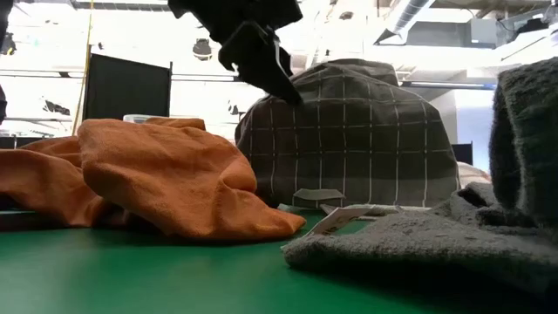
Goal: Sort towels by color in basket
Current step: Put the dark gray and white towel into the right transparent bin
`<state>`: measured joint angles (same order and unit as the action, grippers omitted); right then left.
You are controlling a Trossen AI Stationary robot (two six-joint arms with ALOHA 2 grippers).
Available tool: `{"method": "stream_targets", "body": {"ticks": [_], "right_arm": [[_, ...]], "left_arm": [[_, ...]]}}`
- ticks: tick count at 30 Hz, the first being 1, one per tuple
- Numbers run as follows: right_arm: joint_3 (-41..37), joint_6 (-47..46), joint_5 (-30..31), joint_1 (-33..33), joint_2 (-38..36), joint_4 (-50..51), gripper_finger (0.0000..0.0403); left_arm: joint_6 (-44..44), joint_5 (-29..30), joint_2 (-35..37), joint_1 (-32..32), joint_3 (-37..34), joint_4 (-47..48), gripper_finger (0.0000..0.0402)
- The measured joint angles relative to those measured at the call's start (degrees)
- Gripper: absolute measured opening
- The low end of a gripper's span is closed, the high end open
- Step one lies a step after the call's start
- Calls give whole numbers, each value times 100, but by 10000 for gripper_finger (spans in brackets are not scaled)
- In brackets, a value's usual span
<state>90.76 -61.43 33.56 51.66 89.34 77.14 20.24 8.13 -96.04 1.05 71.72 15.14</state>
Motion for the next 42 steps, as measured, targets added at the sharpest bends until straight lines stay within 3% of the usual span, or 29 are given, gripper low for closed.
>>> {"method": "stream_targets", "body": {"ticks": [3, 6, 14, 16, 22, 29, 34, 42], "right_arm": [[0, 24, 20, 0, 0, 0, 250], [0, 47, 103, 0, 0, 12, 250], [0, 62, 202, 1, 0, 68, 250], [0, 63, 243, 2, 0, 68, 250], [0, 61, 245, 7, 0, 70, 250], [0, 59, 247, 7, 0, 70, 250], [0, 90, 254, 7, 0, 61, 250], [0, 136, 365, 7, 0, 41, 250]], "left_arm": [[56, 0, -60, -6, 0, -144, 318], [177, -20, -60, -10, 0, -270, 264], [637, -51, -60, -50, 162, -53, 52], [738, -193, -44, -50, 175, -83, 15], [938, -287, -29, -47, 557, 243, 3], [1424, -250, -20, -102, 1885, 911, 2], [1586, -307, -19, -462, 2713, 585, 1], [-55, -2003, -132, -1565, 2863, -896, 1]]}}
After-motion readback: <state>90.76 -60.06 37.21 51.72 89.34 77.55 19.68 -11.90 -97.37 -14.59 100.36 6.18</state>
